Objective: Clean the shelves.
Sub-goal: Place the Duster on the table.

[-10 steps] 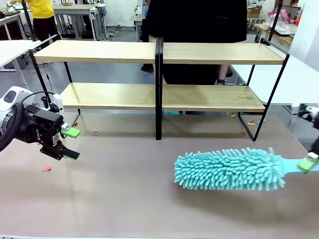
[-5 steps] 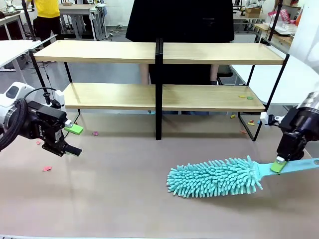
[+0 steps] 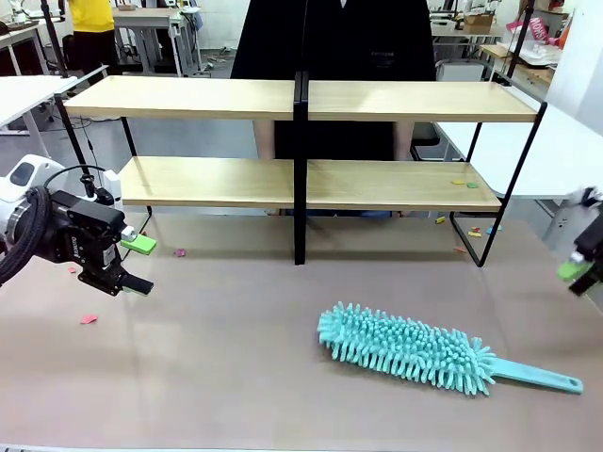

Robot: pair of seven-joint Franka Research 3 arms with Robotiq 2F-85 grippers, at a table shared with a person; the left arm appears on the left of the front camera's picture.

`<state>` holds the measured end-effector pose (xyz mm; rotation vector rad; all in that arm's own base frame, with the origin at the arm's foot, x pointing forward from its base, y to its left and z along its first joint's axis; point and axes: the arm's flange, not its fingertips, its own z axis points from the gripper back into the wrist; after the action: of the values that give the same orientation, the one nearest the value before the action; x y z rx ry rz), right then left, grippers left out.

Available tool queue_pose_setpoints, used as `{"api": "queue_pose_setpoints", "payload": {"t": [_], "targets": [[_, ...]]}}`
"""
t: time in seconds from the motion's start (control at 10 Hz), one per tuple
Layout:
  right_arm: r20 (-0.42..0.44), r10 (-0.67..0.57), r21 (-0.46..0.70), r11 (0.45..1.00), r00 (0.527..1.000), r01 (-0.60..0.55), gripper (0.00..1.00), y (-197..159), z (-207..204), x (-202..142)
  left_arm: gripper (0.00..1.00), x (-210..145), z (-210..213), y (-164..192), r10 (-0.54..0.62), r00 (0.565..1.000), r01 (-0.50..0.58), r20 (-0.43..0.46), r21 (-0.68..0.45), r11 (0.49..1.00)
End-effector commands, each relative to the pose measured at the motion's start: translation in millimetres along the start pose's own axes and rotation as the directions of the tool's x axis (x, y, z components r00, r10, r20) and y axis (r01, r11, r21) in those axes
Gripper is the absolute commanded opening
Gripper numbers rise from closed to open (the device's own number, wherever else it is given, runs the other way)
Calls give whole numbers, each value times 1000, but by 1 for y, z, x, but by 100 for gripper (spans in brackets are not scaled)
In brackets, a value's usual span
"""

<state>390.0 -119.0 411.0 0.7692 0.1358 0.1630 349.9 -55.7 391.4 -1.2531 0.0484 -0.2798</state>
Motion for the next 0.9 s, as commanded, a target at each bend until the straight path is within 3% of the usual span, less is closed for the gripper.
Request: {"api": "queue_pose_setpoints", "payload": {"t": [0.0, 0.2, 0.5, 0.6, 0.7, 0.8], "targets": [[282, -75, 127, 991, 957, 40, 100, 5, 11, -15, 100, 0, -2, -6, 4, 1000, -4, 11, -24, 1000], [275, -104, 313, 950, 956, 13, 100, 6, 25, -46, 100, 0, -2, -6, 4, 1000, -4, 11, -24, 1000], [188, -110, 504, 864, 976, 0, 100, 2, 39, -100, 100, 0, -2, -6, 4, 1000, -4, 11, -24, 1000], [122, -105, 549, 835, 987, 21, 100, 4, 42, -121, 100, 0, -2, -6, 4, 1000, -4, 11, -24, 1000], [203, -104, 442, 897, 974, 4, 100, 5, 31, -84, 100, 0, -2, -6, 4, 1000, -4, 11, -24, 1000], [203, -104, 442, 897, 974, 4, 100, 5, 31, -84, 100, 0, -2, -6, 4, 1000, -4, 11, -24, 1000]]}}
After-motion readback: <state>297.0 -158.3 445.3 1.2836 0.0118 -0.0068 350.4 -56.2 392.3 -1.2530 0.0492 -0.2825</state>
